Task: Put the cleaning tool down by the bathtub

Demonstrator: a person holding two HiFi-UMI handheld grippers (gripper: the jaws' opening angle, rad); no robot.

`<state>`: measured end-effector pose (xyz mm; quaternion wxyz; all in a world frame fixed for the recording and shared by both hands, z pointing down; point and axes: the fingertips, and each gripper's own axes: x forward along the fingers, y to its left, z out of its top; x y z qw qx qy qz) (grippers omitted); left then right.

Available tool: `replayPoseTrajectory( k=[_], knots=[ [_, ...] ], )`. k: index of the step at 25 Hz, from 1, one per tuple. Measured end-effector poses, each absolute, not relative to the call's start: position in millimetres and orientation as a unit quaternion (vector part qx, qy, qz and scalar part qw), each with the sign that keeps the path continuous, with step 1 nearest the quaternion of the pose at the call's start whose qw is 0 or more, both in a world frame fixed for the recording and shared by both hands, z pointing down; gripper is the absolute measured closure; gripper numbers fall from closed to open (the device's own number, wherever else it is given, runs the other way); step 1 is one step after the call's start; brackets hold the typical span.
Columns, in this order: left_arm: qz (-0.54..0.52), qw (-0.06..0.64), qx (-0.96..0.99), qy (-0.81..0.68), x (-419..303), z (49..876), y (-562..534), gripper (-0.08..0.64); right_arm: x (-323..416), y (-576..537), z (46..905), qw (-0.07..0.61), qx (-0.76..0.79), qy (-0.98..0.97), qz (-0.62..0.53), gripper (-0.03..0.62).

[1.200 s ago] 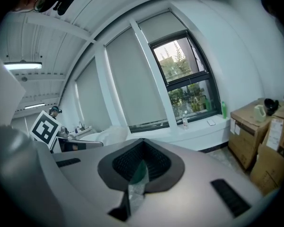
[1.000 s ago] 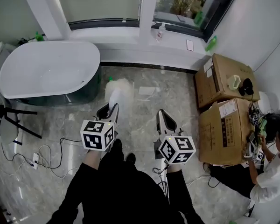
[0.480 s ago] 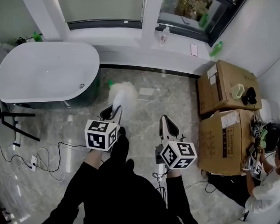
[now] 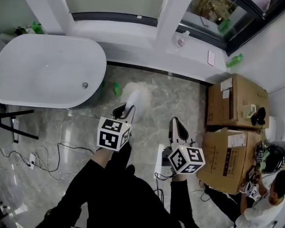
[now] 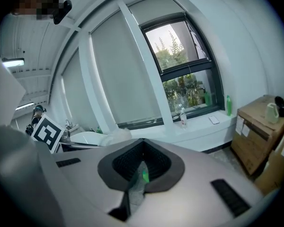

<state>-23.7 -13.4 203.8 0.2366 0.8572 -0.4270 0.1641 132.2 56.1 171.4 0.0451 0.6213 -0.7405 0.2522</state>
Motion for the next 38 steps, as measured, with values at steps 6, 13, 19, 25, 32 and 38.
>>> replayPoseTrajectory(
  k=[6, 13, 19, 25, 32, 38],
  knots=[
    [0.17, 0.246, 0.854, -0.426, -24, 214, -59, 0.471, 126, 12, 183, 0.058, 0.618, -0.738, 0.267, 0.593],
    [0.175, 0.257, 0.849, -0.427, -23, 234, -104, 0.471, 138, -30, 202, 0.076, 0.628, -0.721, 0.283, 0.594],
    [0.192, 0.254, 0.846, -0.429, -24, 261, -139, 0.471, 152, -61, 223, 0.078, 0.638, -0.709, 0.29, 0.594],
    [0.199, 0.274, 0.833, -0.437, -8, 310, -169, 0.471, 169, -89, 262, 0.094, 0.625, -0.716, 0.298, 0.594],
    [0.201, 0.281, 0.821, -0.454, 6, 389, -203, 0.471, 177, -132, 330, 0.106, 0.599, -0.738, 0.292, 0.593],
    [0.212, 0.286, 0.81, -0.467, 9, 482, -215, 0.471, 185, -157, 415, 0.107, 0.584, -0.747, 0.298, 0.594]
  ],
)
